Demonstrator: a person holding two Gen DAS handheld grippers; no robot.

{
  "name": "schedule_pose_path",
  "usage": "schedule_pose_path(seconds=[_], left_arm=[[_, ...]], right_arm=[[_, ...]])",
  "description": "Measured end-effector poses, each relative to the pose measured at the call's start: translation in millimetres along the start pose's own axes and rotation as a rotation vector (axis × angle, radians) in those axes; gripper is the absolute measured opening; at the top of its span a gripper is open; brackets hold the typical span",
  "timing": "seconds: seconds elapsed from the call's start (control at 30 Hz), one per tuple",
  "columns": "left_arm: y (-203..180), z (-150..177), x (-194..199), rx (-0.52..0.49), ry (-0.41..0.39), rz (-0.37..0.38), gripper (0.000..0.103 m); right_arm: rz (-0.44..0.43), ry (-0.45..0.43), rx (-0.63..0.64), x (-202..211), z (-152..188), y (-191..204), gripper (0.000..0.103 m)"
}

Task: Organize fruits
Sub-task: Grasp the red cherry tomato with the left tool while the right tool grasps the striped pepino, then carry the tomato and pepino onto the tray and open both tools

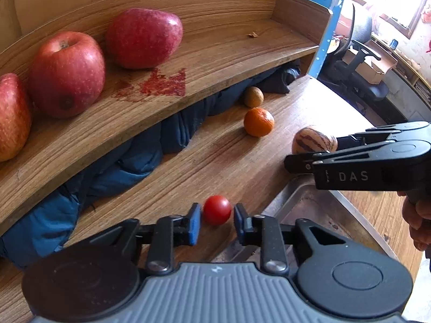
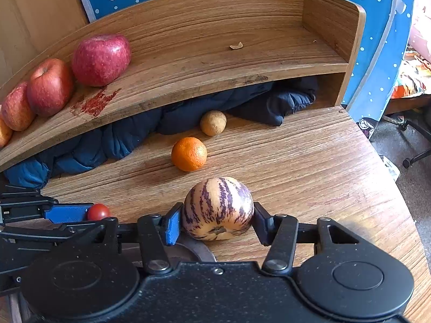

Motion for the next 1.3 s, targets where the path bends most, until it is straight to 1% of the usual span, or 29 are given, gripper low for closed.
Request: schedule_pose_path(seconds=[0.03, 0.13, 0.3, 0.57, 0.63, 0.67, 0.77, 0.87, 1.0, 1.3], left_arm=[[-1, 0, 0, 0.0, 0.0, 0.003, 0.025], [0, 1, 1, 0.013, 0.003, 0.011, 0.023], [4, 1, 1, 0.04, 0.005, 0.016, 0.023], [3, 2, 11, 0.055, -0.013, 0.013, 0.023], [3, 2, 15, 0.058, -0.021, 0.015, 0.023], [2, 3, 18, 0.061, -0.024, 0.015, 0.023], [2, 5, 25, 0.078, -0.029, 0.024, 0.023], [2, 13, 32, 0.105, -0.023, 0.055, 0.023], [-2, 24, 40, 0.112, -0.003, 0.076, 0.023], [-16, 46, 46, 0.088, 0.059, 0.101, 0.023]], right_arm=[[0.001, -0.002, 0.002, 0, 0, 0, 0.055], [-0.004, -0.012, 0.001, 2, 1, 1, 0.055], [-0.036, -0.049, 0.011, 12, 2, 4, 0.055], [-0.041, -0.087, 0.029, 24, 1, 8, 0.055], [-0.048, -0.097, 0.032, 30, 1, 10, 0.055], [-0.059, -0.133, 0.038, 35, 2, 11, 0.055], [-0.079, -0.144, 0.061, 48, 8, 16, 0.055], [-0.101, -0.137, 0.096, 59, 18, 24, 0.055], [-0.115, -0.114, 0.133, 66, 33, 33, 0.055], [-0.109, -0.043, 0.113, 60, 54, 32, 0.055]])
Point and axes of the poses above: each gripper's, at about its wrist camera, not at the fingertips, and x roughly against the way its jaws point, y to its left, z to its underside, the point moved 1 cm from there along -x, roughly the way its jaws point
